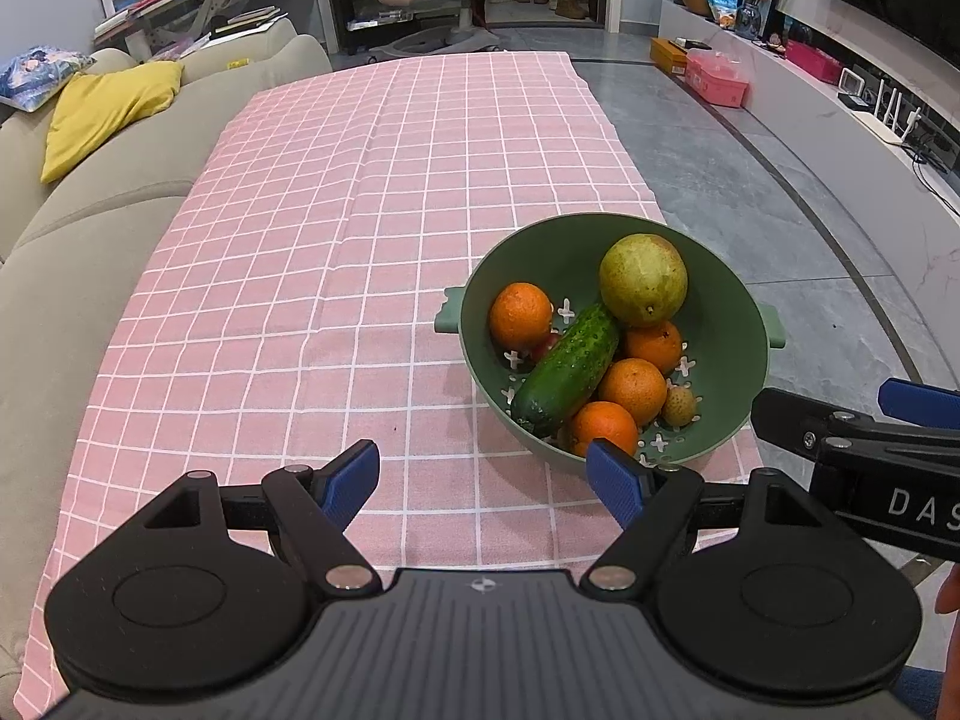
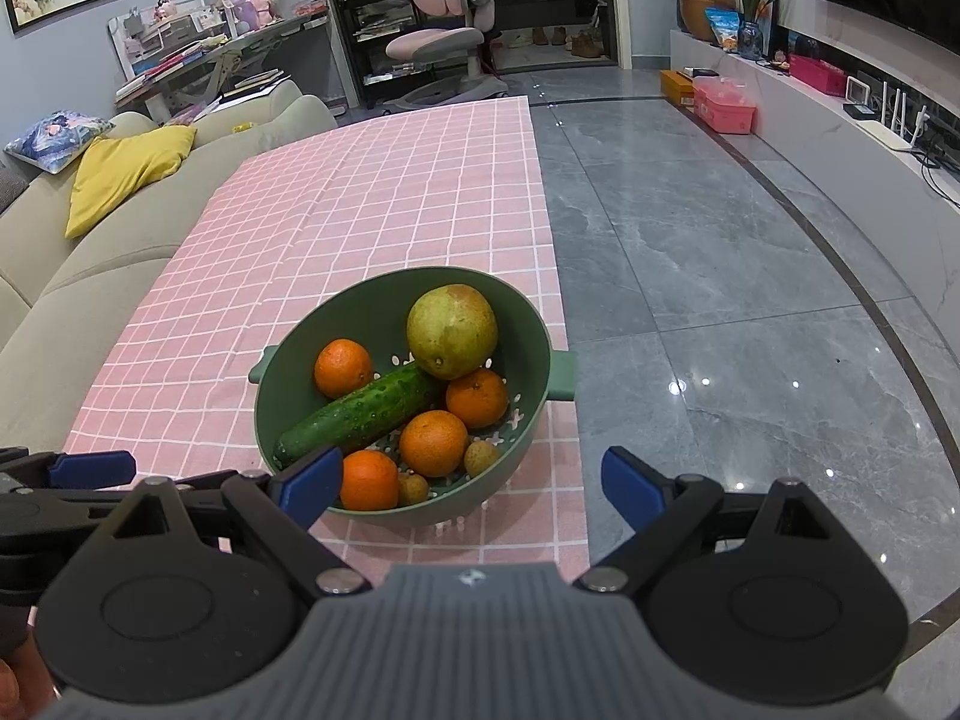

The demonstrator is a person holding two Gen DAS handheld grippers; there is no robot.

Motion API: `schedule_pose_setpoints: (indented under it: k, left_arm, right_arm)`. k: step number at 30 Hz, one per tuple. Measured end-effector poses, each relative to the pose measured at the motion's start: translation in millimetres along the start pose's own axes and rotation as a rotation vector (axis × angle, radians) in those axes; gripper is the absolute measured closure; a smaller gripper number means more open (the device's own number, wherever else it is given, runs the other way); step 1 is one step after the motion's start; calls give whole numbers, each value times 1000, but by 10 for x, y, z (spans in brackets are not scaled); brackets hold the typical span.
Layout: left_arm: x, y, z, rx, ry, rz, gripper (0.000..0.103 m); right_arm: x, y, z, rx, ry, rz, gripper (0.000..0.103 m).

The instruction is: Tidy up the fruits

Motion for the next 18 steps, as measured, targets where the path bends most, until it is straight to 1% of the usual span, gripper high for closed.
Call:
schedule_pose_setpoints:
  k: [18]
  left_arm:
    - [-3, 0, 4, 1, 1, 0, 11]
  right_arm:
    - [16, -8, 5, 3, -2, -1, 13]
Point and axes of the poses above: each gripper's, at about its wrist camera, not at the fingertips, and x roughly the way its jaws point, z to its right, y to its top, the point moved 9 cm from there along x, roughly the way its jaws point, and after that the axes turned 14 degrees about -y, right-handed, at the moved point
